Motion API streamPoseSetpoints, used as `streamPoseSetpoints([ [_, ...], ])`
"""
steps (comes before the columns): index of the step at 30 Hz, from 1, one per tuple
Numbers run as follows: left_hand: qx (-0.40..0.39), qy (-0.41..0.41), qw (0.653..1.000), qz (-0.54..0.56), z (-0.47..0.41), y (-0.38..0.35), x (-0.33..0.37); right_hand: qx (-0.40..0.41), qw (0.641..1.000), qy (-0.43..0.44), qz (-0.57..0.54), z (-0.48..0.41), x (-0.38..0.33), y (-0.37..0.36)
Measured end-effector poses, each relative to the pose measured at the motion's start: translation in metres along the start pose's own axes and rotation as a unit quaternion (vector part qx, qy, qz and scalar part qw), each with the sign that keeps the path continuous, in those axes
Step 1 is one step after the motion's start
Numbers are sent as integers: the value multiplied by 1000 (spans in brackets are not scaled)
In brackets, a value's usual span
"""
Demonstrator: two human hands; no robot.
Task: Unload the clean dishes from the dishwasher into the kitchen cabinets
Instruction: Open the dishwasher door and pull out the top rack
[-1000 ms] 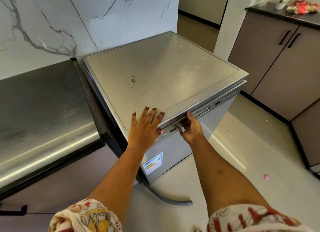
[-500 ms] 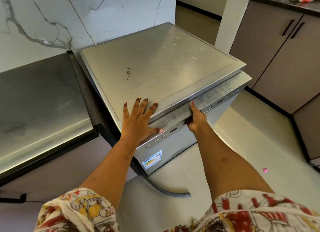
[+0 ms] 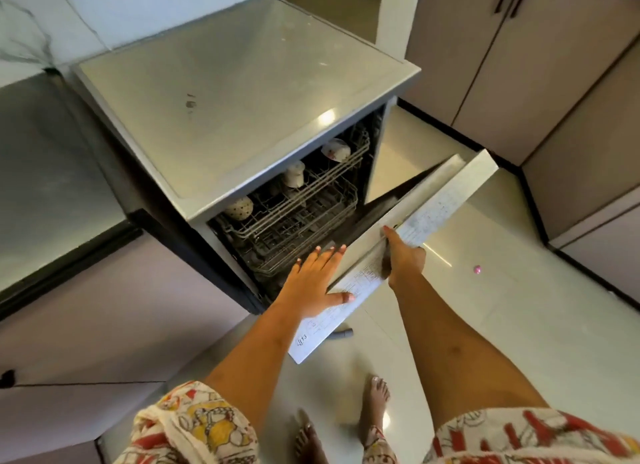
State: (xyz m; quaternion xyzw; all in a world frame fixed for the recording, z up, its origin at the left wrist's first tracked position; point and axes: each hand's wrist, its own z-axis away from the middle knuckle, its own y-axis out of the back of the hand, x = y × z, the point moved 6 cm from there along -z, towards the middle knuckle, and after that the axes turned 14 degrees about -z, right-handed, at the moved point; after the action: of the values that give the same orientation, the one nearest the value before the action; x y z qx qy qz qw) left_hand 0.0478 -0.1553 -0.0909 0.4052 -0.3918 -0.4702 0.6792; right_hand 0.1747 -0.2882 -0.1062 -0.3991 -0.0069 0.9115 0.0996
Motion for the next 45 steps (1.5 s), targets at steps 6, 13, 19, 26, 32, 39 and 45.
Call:
streamPoseSetpoints([
  [6, 38, 41, 994, 94, -1, -19, 14, -94, 694, 446, 557, 18, -40, -6],
  [13, -7, 161, 966, 203, -7, -31, 12, -230, 495, 426, 722, -2, -19, -5],
  [19, -38, 157, 975, 150, -2, -62, 46, -239, 420, 359, 798, -5, -7, 24],
  [26, -47, 141, 975, 164, 6, -121, 107, -264, 366, 301, 840, -27, 17, 93],
  [32, -17, 133, 981, 138, 2, -180, 149, -261, 352, 274, 856, -57, 51, 147],
  [39, -63, 86, 981, 165, -12, -260, 193, -242, 301, 191, 902, -99, 102, 204],
  [45, -100, 25, 984, 142, -27, -318, 224, -243, 307, 137, 910, -137, 146, 242],
])
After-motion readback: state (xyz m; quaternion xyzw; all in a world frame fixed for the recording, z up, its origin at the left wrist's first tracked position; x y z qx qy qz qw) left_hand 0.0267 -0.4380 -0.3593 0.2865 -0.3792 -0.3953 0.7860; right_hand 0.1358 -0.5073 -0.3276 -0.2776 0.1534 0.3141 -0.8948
